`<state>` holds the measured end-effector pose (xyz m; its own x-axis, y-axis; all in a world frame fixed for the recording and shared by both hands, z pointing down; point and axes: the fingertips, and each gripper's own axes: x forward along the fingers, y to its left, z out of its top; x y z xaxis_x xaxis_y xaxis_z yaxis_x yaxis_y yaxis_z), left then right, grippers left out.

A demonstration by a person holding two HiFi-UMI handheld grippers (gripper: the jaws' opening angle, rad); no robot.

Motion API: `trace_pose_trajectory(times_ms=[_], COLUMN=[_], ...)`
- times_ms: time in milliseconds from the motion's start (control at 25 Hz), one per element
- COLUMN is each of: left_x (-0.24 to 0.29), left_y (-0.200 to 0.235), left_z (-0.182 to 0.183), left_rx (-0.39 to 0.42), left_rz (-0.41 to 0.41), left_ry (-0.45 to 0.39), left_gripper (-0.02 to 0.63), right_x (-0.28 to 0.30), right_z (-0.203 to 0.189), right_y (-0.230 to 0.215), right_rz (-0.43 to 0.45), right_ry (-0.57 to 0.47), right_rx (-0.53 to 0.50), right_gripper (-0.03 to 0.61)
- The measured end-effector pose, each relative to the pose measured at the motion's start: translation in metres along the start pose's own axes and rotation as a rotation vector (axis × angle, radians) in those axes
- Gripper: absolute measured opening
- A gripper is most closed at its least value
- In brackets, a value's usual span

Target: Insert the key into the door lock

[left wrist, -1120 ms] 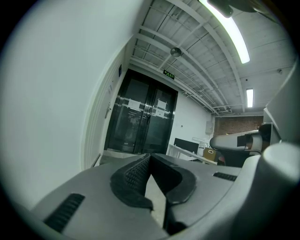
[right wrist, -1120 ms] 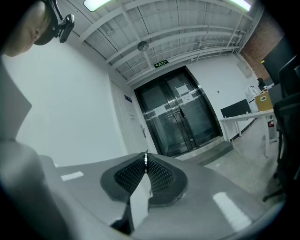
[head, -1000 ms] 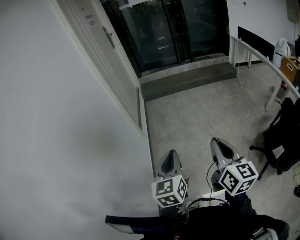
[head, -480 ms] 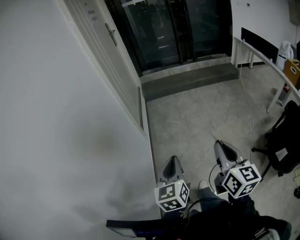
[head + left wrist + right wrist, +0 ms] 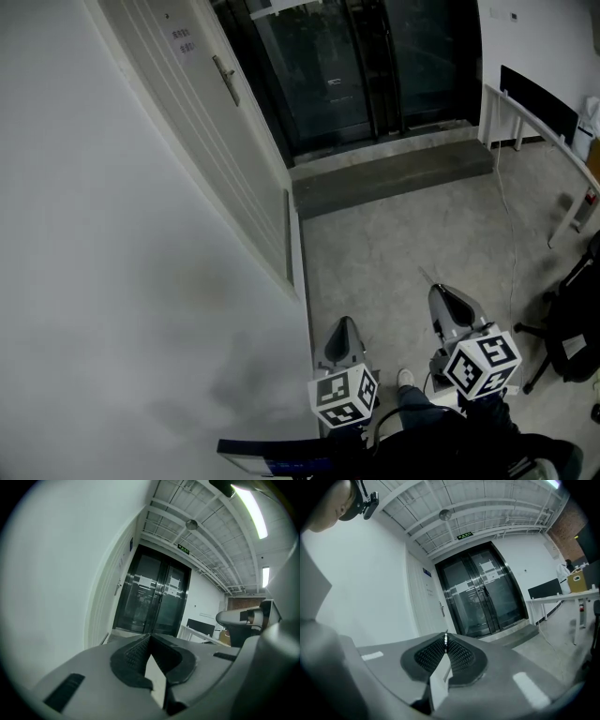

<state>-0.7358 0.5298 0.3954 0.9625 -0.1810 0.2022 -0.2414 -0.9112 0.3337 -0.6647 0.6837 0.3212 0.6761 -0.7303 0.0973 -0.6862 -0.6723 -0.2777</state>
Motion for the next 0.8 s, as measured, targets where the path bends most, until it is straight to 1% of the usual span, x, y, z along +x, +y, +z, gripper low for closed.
trace_pose_trajectory(times_ms=[240,440,640,800], left_x=[0.083,0.145,0.187,0.212], left_y=[-0.021,-0.039,-0.052,-0.057], left_z=[0.027,0.046,0.054,0.053], left_rx=[-0.002,0.017,0.021,0.033], left_rz=[-0.014,-0.029,-0.035,-0.049], left_ry=[-0.019,-0.026,-0.040,-0.027], left_gripper=[0.002,0.001,0.002,0.001], right_x=[0.062,0.105,0.132,0.149], right_z=[0.031,0.055,0.066,0.065], right_y=[-0.054,-0.092,-0.123,-0.140], right_rz=[0.004,-0.001,-0.001,-0.009], right_ry=[0.001,-0.011,-0.016,-0.015], right_rx=[0.002,-0.003,-0.001,0.014], right_gripper=[0.012,0.012,0.012,0.012])
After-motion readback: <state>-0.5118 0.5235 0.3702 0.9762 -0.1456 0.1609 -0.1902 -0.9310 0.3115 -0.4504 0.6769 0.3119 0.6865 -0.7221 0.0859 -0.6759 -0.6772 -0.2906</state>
